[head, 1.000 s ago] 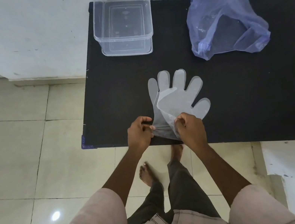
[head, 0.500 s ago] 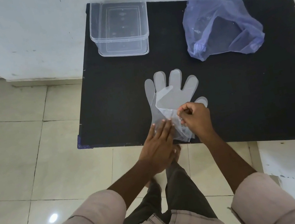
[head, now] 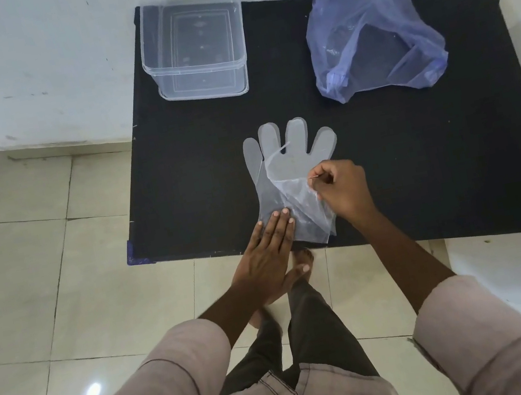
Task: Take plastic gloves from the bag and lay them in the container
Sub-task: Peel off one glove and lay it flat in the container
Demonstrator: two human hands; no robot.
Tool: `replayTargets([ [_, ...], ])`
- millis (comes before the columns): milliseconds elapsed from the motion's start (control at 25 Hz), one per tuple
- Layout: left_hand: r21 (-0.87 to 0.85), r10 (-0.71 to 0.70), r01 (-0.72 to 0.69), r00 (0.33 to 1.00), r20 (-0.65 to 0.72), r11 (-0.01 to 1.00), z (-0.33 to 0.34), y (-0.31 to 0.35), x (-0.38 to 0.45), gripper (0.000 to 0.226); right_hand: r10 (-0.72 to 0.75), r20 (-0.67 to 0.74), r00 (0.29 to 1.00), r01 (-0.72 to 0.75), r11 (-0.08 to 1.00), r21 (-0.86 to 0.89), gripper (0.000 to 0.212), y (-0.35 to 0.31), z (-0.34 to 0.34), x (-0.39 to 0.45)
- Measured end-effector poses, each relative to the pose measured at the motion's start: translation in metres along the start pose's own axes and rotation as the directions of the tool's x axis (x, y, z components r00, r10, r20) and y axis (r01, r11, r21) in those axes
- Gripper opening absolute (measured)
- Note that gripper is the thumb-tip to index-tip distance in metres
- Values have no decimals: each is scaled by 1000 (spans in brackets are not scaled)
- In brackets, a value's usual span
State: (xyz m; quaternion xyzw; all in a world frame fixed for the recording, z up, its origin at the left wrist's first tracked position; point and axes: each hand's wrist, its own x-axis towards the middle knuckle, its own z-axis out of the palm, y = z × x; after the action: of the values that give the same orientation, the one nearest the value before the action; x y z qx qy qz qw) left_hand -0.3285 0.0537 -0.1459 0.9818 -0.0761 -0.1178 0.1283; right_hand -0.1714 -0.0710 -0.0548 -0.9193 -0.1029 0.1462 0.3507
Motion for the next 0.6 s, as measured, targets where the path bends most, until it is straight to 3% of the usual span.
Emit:
replayTargets([
  [320, 5, -5, 5, 1000, 28, 1000, -10, 3, 2, 81, -74, -58, 996, 75, 997, 13, 9, -19, -50, 37],
  [600, 12, -27, 26, 995, 94, 1000, -20, 3, 1, 82, -193, -99, 976, 170, 964, -204, 11, -45, -103, 69],
])
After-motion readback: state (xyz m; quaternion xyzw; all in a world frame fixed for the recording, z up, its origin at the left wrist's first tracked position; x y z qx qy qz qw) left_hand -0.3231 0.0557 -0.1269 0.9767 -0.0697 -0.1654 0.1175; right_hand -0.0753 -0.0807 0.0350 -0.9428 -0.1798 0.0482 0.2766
